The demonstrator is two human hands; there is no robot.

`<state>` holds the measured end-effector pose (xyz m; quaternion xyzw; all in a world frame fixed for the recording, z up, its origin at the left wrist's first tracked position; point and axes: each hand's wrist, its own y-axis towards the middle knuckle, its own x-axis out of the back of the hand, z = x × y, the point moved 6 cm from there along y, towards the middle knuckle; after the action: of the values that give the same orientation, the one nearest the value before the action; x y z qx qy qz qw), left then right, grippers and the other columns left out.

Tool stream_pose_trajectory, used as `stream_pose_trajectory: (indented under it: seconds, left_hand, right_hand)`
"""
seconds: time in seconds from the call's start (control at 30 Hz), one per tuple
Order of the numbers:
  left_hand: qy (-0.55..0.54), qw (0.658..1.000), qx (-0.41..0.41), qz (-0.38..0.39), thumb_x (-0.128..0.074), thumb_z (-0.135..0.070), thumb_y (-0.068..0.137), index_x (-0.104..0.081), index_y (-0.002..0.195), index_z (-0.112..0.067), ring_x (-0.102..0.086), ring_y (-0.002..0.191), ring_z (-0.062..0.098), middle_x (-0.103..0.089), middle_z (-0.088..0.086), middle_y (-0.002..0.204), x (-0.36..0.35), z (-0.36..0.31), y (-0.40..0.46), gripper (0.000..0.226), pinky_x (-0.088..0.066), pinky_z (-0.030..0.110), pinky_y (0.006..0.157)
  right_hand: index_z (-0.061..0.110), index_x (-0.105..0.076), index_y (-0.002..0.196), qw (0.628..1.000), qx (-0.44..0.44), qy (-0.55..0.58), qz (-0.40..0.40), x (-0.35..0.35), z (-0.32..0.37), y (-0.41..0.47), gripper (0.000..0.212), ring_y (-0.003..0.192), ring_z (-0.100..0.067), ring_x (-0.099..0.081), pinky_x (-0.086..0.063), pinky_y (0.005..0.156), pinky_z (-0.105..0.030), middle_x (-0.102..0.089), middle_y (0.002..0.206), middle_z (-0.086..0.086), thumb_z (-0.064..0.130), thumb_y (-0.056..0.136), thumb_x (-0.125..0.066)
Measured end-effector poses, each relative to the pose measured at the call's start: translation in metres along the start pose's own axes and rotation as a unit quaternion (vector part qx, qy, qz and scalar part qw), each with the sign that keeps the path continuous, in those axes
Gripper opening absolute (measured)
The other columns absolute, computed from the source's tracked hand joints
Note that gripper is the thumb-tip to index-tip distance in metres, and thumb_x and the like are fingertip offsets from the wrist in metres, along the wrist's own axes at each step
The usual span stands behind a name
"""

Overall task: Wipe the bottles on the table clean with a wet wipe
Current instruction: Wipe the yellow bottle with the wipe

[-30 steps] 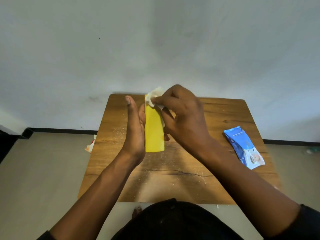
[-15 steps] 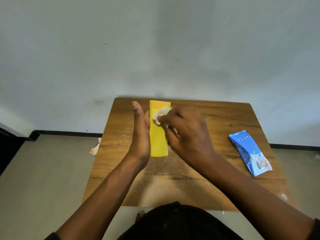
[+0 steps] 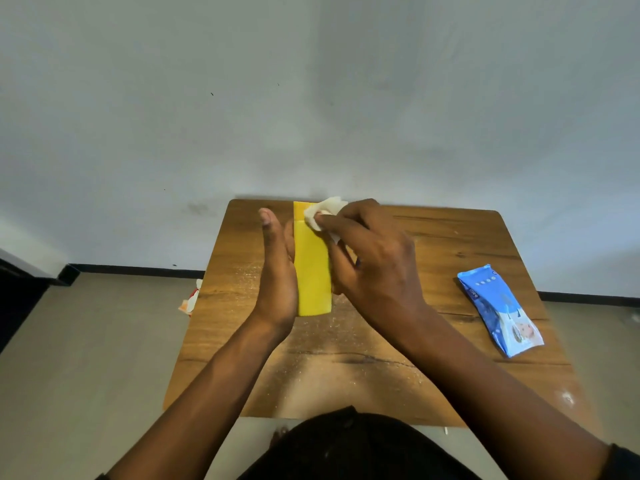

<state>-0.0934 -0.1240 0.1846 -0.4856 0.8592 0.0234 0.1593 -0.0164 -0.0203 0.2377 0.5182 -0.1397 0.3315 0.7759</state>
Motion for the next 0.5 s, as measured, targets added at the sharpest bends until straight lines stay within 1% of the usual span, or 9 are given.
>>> stream_pose_trajectory:
  seconds: [0.07,0.1,0.2,0.3,0.37,0.4,0.43,0.47,0.5]
  left_hand:
    - [-0.007,1.000,0.001,0.029,0.000,-0.068,0.101,-0.067,0.131,-0.018,-0.070,0.075,0.029,-0.072,0.016,0.096,0.000,-0.004,-0.001,0.089,-0.060,0.040,0.067]
    - [-0.010,0.999,0.002,0.046,0.001,-0.070,0.100,-0.062,0.135,-0.012,-0.066,0.070,0.031,-0.068,0.020,0.093,-0.001,-0.004,-0.002,0.092,-0.058,0.040,0.066]
    - [-0.011,0.998,0.001,0.066,0.003,-0.068,0.100,-0.055,0.137,-0.003,-0.061,0.067,0.031,-0.064,0.024,0.091,-0.006,-0.007,-0.004,0.094,-0.056,0.039,0.063]
    - [-0.016,0.997,-0.002,0.072,0.001,-0.067,0.100,-0.056,0.138,-0.005,-0.061,0.070,0.032,-0.064,0.025,0.094,-0.010,-0.008,-0.005,0.093,-0.055,0.041,0.067]
    - [0.000,0.997,-0.001,0.072,-0.003,-0.069,0.098,-0.058,0.139,-0.011,-0.066,0.079,0.038,-0.067,0.024,0.104,-0.015,-0.008,-0.006,0.090,-0.057,0.047,0.072]
    - [0.010,0.997,0.000,0.070,-0.008,-0.071,0.094,-0.058,0.141,-0.014,-0.070,0.092,0.038,-0.070,0.021,0.113,-0.017,-0.007,-0.007,0.088,-0.059,0.048,0.078]
    - [0.015,0.998,-0.002,0.066,-0.013,-0.071,0.092,-0.056,0.143,-0.015,-0.071,0.106,0.033,-0.072,0.017,0.122,-0.019,-0.006,-0.007,0.088,-0.061,0.044,0.086]
    - [0.018,0.998,-0.007,0.059,-0.016,-0.070,0.092,-0.055,0.144,-0.014,-0.071,0.115,0.026,-0.072,0.014,0.126,-0.020,-0.006,-0.008,0.087,-0.061,0.036,0.090]
    - [0.028,0.998,-0.011,0.054,-0.016,-0.070,0.094,-0.056,0.143,-0.014,-0.071,0.114,0.023,-0.073,0.013,0.125,-0.021,-0.005,-0.008,0.085,-0.060,0.032,0.088]
  right_hand:
    - [0.006,-0.079,0.111,0.999,-0.032,0.009,-0.014,0.007,-0.010,-0.003,0.024,0.087,-0.022,-0.066,-0.052,0.071,-0.031,-0.069,0.099,-0.012,-0.001,0.088,-0.074]
    - [0.007,-0.080,0.109,0.998,-0.050,0.015,-0.018,0.009,-0.015,-0.005,0.022,0.086,-0.019,-0.066,-0.051,0.071,-0.028,-0.070,0.098,-0.010,0.000,0.089,-0.073]
    - [0.009,-0.080,0.104,0.996,-0.085,0.022,-0.030,0.013,-0.020,-0.007,0.020,0.081,-0.012,-0.062,-0.043,0.071,-0.014,-0.069,0.094,-0.006,0.000,0.088,-0.072]
    - [0.008,-0.080,0.108,0.994,-0.088,0.032,-0.050,0.019,-0.014,-0.008,0.024,0.082,-0.004,-0.058,-0.037,0.075,-0.006,-0.070,0.097,-0.006,-0.003,0.088,-0.074]
    - [0.007,-0.080,0.110,0.995,-0.072,0.046,-0.050,0.020,-0.007,-0.006,0.023,0.085,-0.009,-0.061,-0.043,0.074,-0.011,-0.070,0.098,-0.009,-0.002,0.089,-0.076]
    - [0.007,-0.080,0.110,0.996,-0.056,0.049,-0.045,0.019,-0.003,-0.005,0.023,0.085,-0.014,-0.063,-0.047,0.072,-0.018,-0.069,0.097,-0.010,-0.002,0.088,-0.077]
    - [0.007,-0.081,0.109,0.998,-0.036,0.042,-0.037,0.018,0.002,-0.004,0.024,0.085,-0.019,-0.065,-0.049,0.071,-0.025,-0.069,0.096,-0.011,-0.002,0.087,-0.078]
    - [0.006,-0.081,0.109,0.999,-0.012,0.025,-0.028,0.015,0.007,-0.002,0.024,0.084,-0.023,-0.065,-0.050,0.069,-0.030,-0.068,0.095,-0.013,-0.002,0.086,-0.078]
    - [0.006,-0.081,0.110,1.000,0.008,0.003,-0.020,0.013,0.010,-0.002,0.025,0.084,-0.026,-0.065,-0.050,0.068,-0.034,-0.067,0.095,-0.014,-0.002,0.086,-0.078]
